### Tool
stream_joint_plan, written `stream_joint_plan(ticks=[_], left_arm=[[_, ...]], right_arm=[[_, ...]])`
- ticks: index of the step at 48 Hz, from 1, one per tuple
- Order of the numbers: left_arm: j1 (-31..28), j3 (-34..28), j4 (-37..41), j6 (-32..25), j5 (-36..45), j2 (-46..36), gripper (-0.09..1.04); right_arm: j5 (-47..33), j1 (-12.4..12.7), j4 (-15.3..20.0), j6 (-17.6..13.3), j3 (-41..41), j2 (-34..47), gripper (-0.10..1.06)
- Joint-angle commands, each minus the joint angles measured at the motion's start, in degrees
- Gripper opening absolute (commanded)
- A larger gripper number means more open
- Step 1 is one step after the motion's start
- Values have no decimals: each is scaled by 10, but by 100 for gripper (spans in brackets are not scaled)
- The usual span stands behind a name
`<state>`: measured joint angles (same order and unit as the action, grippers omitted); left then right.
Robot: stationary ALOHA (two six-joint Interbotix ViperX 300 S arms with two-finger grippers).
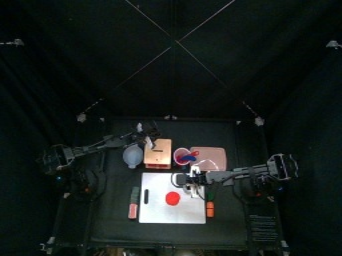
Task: Get the cutter from the drawer then cut the dough then place the extra dough in the bowl
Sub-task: Cut the dough
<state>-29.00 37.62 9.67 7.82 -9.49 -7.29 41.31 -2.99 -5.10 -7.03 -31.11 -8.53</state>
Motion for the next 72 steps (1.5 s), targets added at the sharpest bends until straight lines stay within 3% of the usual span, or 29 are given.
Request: stream_joint_plan(ticks=[1, 12, 20, 42, 57, 66, 72], left_arm=[[47, 23, -4, -1, -80, -21, 66], [125, 92, -3, -4, -250, -40, 66], [149, 136, -3, -4, -321, -40, 66], [190, 172, -22, -4, -327, -3, 65], [200, 168, -34, -4, -326, 21, 65], [200, 168, -40, -3, -326, 25, 65], [200, 170, -48, -3, -326, 31, 65]], right_arm=[[-1, -2, 14, 4, -12, -14, 84], [-8, 1, 7, 10, -14, 13, 89], [-18, 3, 2, 11, -15, 31, 89], [-46, 19, 21, 11, -27, 58, 86], [-51, 25, 29, 16, -32, 55, 62], [-43, 17, 37, 13, -12, 50, 61], [-20, -2, 40, 7, 18, 48, 61]])
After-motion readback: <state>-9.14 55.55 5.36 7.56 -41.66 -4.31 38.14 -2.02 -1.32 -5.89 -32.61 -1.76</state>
